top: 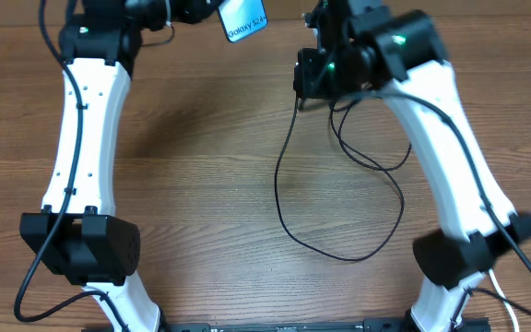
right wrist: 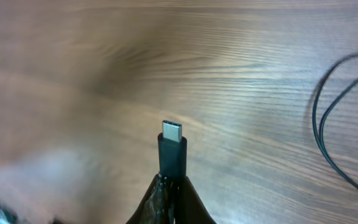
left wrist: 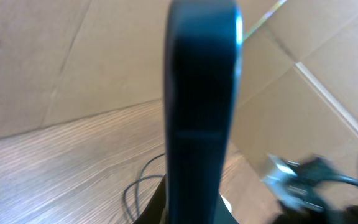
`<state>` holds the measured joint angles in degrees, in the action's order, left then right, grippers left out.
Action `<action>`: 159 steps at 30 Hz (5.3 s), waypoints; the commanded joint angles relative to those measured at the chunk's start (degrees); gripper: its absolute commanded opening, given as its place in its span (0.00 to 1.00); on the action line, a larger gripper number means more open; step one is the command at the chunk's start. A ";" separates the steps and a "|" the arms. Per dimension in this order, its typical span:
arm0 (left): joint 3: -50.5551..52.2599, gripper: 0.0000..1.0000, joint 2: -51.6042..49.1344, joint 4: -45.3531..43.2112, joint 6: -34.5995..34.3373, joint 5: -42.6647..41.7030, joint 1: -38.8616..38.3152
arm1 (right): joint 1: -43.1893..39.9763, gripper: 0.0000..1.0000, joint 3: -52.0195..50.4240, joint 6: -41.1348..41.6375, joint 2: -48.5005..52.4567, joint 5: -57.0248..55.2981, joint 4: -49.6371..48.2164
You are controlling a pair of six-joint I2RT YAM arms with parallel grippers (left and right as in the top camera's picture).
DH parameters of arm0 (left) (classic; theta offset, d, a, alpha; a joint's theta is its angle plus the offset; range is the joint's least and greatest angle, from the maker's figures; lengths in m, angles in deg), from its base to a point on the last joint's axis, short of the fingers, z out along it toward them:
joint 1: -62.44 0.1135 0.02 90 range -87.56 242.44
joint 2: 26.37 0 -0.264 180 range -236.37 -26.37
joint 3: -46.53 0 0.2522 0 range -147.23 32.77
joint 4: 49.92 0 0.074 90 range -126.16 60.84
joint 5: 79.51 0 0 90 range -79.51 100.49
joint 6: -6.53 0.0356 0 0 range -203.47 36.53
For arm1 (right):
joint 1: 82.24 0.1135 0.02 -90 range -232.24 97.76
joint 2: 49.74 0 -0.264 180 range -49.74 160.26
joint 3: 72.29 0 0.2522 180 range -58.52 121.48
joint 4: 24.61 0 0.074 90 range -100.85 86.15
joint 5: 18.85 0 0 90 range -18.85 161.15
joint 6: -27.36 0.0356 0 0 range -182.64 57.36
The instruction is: Plug charger to phone and switch on socket
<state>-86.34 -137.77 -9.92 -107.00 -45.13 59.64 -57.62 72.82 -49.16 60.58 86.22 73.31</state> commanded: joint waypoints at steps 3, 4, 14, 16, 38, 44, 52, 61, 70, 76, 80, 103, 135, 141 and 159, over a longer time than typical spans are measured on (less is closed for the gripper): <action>-0.63 0.04 0.42 -2.43 -4.85 -12.63 0.00 | 5.29 0.04 0.46 -7.58 -3.34 0.24 0.35; -0.63 0.04 0.42 -2.45 -4.83 -14.14 -0.17 | 6.43 0.04 0.46 -7.56 -3.74 -0.94 0.09; -0.61 0.04 0.42 -2.10 -1.31 -22.86 -1.44 | 11.67 0.04 1.60 -2.56 -4.48 -10.60 -1.36; -0.61 0.04 0.39 -2.05 -1.38 -22.88 -1.44 | 11.63 0.04 2.49 -2.58 -4.79 -12.02 -1.33; -0.61 0.04 0.39 -0.55 -6.95 -23.78 -1.33 | 11.63 0.04 4.15 -2.60 -5.01 -15.45 -4.17; -0.61 0.04 0.39 -0.55 -6.93 -23.76 -1.33 | 11.65 0.04 4.15 -2.60 -5.01 -15.43 -4.63; -0.61 0.04 0.39 -0.79 -6.71 -23.26 -1.33 | 11.65 0.04 4.15 -2.58 -5.38 -15.32 -4.46; -0.61 0.04 0.39 -0.79 -6.73 -23.08 -1.33 | 11.65 0.04 4.15 -2.58 -5.53 -14.97 -4.09; -0.61 0.04 0.39 -0.81 -6.69 -23.45 -1.33 | 11.65 0.04 4.15 -2.56 -5.53 -14.97 -4.44; -0.61 0.04 0.39 -0.81 -6.69 -23.45 -1.33 | 11.65 0.04 4.15 -2.56 -5.55 -14.97 -4.61; -0.61 0.04 0.39 -0.79 -6.47 -23.45 -1.33 | 11.65 0.04 4.15 -2.56 -5.55 -14.97 -5.01; -0.61 0.04 0.39 -0.83 -6.27 -23.45 -1.33 | 11.63 0.04 4.15 -2.62 -6.21 -13.75 -5.86; -0.61 0.04 0.39 -0.81 -11.78 -26.45 -1.33 | 11.65 0.04 4.11 -2.54 -6.38 -14.62 -8.83; -0.61 0.04 0.39 -0.81 -12.52 -26.56 -1.33 | 11.63 0.04 4.11 -1.66 -6.38 -14.62 -9.57; -0.61 0.04 0.39 -0.81 -12.85 -27.96 -1.33 | 11.65 0.04 4.11 0.07 -6.38 -14.60 -11.69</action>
<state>-86.34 -137.77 -11.38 -118.96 -66.90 59.57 -45.75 75.29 -50.15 56.56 72.87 65.88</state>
